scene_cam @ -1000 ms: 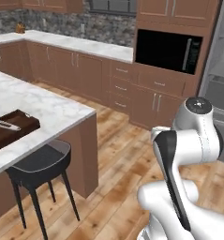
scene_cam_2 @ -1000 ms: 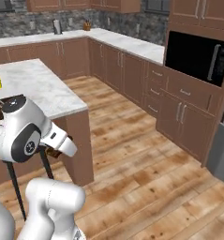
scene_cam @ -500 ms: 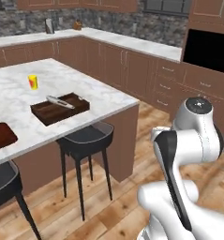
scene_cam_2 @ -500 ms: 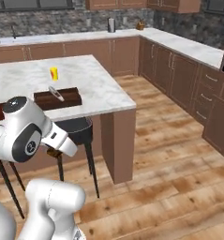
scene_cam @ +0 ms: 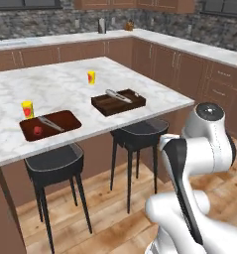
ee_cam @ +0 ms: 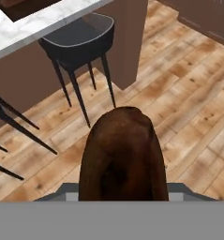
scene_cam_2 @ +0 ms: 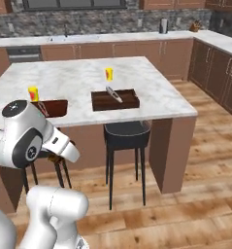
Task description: Gather the sweet potato and bell pepper from the fridge and place them on a tray on the dining counter. Then gather the steak and fish from the fridge and place them on the other tray.
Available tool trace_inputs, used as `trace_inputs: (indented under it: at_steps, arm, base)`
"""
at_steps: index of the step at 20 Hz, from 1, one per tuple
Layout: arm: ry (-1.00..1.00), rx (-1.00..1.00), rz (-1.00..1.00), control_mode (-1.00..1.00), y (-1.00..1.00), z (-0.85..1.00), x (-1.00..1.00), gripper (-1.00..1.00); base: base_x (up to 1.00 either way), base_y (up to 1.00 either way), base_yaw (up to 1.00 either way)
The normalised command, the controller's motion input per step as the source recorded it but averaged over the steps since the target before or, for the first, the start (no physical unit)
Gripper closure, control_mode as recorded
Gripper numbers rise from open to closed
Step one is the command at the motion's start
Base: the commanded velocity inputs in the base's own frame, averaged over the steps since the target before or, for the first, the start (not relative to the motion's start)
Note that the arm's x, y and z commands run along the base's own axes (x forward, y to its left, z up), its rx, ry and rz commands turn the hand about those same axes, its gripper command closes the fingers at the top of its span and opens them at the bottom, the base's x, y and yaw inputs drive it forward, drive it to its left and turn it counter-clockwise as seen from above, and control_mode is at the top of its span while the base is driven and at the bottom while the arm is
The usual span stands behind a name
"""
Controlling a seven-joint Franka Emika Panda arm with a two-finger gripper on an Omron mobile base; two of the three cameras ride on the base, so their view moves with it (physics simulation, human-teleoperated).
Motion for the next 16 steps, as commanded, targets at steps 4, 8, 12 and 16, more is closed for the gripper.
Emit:
trace_inputs:
  at_steps: [4,8,12,16]
  arm:
    - [0.00,0.00,0.00,1.00,0.00,0.00,0.00,1.00]
    - [0.00,0.00,0.00,1.00,0.00,0.00,0.00,1.00]
    - [0.00,0.00,0.00,1.00,0.00,0.00,0.00,1.00]
    - [0.00,0.00,0.00,1.00,0.00,0.00,0.00,1.00]
  base:
    - [0.26,0.64,0.30]
    - [0.69,0.35,0.30]
    - [0.89,0.22,0.24]
    - [0.66,0.09,0.19]
